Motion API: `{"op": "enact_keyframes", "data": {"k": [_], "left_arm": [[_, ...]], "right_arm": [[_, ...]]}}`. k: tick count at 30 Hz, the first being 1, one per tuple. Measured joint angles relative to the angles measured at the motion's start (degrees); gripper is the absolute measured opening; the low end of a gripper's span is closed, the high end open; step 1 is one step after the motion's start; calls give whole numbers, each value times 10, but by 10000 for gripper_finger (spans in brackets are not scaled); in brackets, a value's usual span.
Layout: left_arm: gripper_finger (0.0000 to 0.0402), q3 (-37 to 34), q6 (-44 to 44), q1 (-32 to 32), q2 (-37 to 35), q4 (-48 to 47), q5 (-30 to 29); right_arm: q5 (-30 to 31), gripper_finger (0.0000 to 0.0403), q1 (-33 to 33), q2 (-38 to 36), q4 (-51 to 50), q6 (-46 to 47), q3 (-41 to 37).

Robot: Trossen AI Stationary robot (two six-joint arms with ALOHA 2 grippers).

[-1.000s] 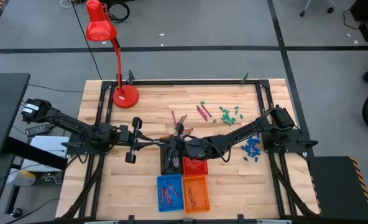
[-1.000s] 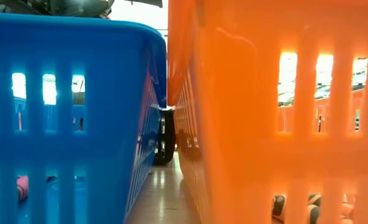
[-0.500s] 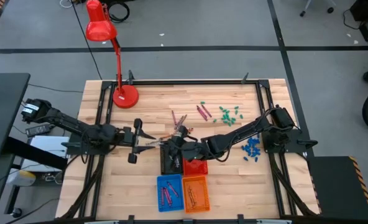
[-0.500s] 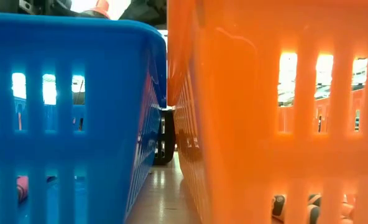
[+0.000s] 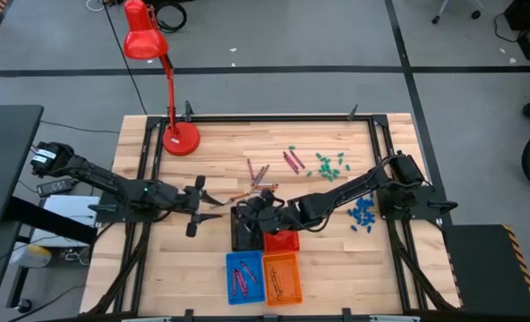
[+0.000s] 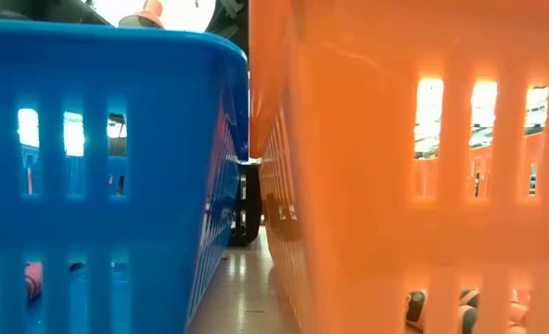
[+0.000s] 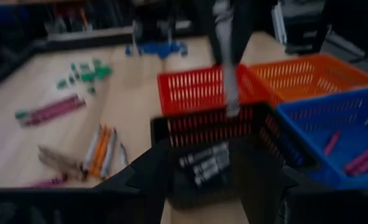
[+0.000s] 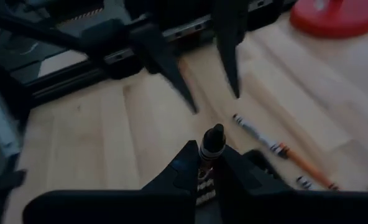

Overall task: Sort crayons
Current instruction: Put the black crayon into the black basket

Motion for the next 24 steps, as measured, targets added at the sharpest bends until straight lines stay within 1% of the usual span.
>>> {"op": "enact_keyframes", "data": {"k": [3,7,13,15,18,24], "left_arm": [[176,0,-18,0,0,-29,0],[176,0,-21,0,0,-30,0],[176,0,-21,0,0,-24,0],[176,0,-21,0,0,-24,-1],[176,0,-20,0,0,-25,-2],[176,0,-20,0,0,-31,-5]], "right_arm": [[-20,44,-1,0,-26,32,0],[-36,44,-9,9,-46,87,0],[-117,44,-24,39,-66,131,1],[-131,44,-25,39,-93,145,2],[-146,44,-26,39,-103,151,2],[-214,49,-29,39,-151,151,2]]}}
